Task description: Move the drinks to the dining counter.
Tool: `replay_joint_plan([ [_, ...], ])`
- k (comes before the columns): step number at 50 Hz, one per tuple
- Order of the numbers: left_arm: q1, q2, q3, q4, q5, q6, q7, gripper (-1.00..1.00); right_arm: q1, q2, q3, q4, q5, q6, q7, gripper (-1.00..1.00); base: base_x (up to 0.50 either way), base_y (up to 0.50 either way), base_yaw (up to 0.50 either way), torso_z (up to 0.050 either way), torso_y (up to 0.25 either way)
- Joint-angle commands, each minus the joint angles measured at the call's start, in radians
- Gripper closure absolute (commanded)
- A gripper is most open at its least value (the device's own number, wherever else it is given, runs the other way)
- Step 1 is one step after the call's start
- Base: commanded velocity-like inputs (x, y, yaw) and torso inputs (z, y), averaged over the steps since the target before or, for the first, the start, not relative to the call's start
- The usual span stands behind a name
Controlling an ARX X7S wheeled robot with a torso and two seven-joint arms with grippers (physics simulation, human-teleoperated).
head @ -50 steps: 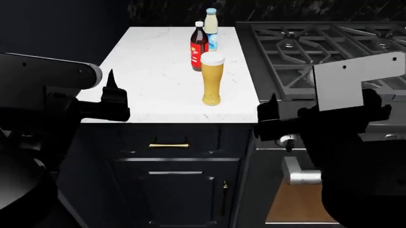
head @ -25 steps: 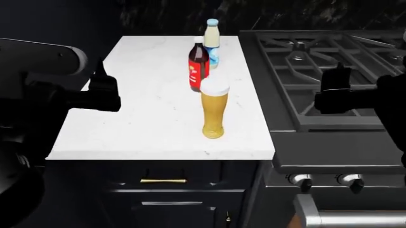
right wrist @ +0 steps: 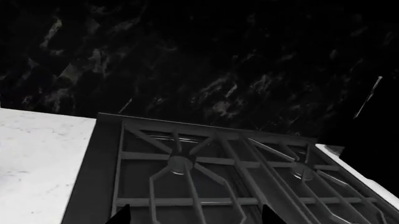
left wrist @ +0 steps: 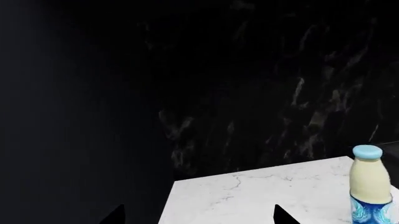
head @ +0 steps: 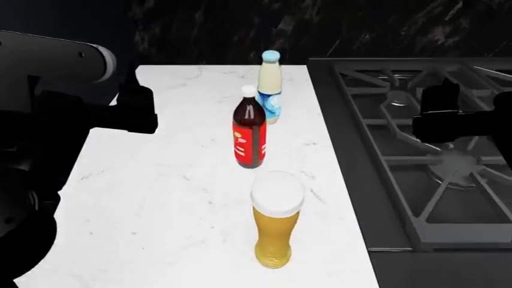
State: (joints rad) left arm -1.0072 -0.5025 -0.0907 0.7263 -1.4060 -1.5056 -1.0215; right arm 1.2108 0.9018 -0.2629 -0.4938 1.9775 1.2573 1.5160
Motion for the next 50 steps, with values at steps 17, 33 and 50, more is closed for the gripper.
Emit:
replay_joint_plan([
  [17,-0.009,-0.046,0.04,-0.017,-0.062,0.055,-0.054,-1.0,-0.015,0.074,-0.091,-0.012,0.037,-0.041,0.009,-1.0,0.09,0.0,0.0,0.0,0.001],
  [33,-0.002,-0.066,0.058,-0.017,-0.071,0.083,-0.058,-1.0,-0.26,0.171,0.153,-0.133,0.26,-0.062,-0.362,-1.0,0.0,0.0,0.0,0.0,0.0],
  [50,-0.007,-0.089,0.072,-0.018,-0.098,0.105,-0.081,-1.0,-0.452,0.23,0.404,-0.171,0.253,0.022,-0.513,-1.0,0.0,0.0,0.0,0.0,0.0],
])
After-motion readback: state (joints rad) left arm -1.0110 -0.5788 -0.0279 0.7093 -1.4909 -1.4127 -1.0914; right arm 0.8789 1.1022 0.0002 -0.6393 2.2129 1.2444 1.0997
